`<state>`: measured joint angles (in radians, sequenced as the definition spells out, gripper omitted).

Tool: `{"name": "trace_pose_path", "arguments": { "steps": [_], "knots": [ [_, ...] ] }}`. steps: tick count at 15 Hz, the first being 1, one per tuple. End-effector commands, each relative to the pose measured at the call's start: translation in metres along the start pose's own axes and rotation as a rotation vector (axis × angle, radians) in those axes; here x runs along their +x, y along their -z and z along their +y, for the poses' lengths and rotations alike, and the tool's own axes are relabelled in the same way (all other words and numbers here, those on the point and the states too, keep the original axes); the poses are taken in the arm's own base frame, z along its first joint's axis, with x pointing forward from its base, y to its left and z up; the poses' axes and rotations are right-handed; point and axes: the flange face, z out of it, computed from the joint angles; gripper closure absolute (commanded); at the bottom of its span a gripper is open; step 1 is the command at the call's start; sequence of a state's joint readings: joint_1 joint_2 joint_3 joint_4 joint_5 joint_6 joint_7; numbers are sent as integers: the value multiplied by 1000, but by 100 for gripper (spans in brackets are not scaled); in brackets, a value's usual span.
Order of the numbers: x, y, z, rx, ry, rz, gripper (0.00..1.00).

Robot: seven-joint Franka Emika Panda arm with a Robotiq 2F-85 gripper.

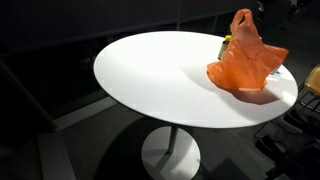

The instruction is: Put one white bottle in the plastic

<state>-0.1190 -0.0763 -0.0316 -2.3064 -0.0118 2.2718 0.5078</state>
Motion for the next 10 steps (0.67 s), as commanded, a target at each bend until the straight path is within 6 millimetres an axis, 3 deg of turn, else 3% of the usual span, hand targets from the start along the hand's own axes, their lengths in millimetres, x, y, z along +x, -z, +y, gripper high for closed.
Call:
{"name": "trace_pose_path", "arguments": {
  "steps": [1,10],
  "knots": [
    [0,-1,0,-2,0,-3,0],
    [5,-1,2,-1,-7,-6,0]
  ]
}}
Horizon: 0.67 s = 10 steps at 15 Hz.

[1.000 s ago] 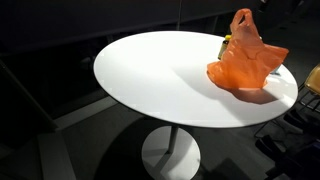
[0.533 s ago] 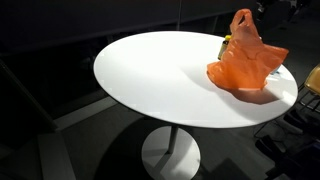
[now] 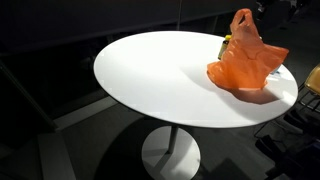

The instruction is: Put one white bottle in the plastic

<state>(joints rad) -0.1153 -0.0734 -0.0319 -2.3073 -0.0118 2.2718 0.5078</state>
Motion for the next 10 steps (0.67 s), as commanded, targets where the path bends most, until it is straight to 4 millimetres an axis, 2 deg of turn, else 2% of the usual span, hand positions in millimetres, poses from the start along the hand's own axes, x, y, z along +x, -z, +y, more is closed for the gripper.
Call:
{"name": "trace_pose_path", "arguments": {
  "steps": [1,6,10],
  "knots": [
    [10,0,6,0,-17,-3,0],
    [35,-10,19,3,-48,-23,0],
    [57,-29,21,1,-33,-40,0]
  ]
}}
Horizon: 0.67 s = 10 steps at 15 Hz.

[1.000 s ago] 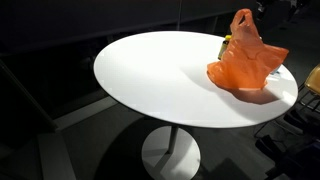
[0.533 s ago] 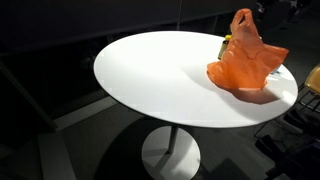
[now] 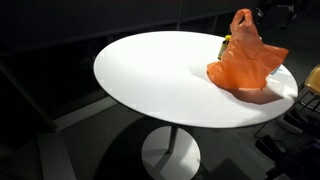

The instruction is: Put one white bottle in the plastic

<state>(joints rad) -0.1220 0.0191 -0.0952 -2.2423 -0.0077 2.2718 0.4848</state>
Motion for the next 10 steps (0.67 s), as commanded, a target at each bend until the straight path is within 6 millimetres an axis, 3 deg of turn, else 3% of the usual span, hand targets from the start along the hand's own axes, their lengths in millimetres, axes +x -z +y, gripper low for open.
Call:
{"name": "trace_pose_path", "arguments": {
  "steps": [1,10],
  "knots": [
    [26,-14,-5,16,19,-21,0],
    [48,-56,-19,-17,94,-23,0]
  ]
}}
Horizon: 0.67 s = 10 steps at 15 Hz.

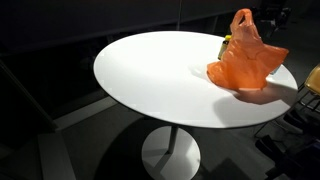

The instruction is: Put one white bottle in the plastic

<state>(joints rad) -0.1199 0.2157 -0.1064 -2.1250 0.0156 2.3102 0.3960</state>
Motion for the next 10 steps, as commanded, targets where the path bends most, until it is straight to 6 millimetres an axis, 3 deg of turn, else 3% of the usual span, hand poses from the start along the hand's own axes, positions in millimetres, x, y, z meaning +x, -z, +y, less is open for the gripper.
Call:
{"name": "trace_pose_path", "arguments": {
  "steps": [1,4,8,10],
  "knots": [
    [13,-3,-4,2,33,14,0],
    [16,-7,-6,-2,36,19,0],
    [17,-9,-9,-8,34,18,44],
    [16,-9,-10,-13,30,22,60]
  ]
}}
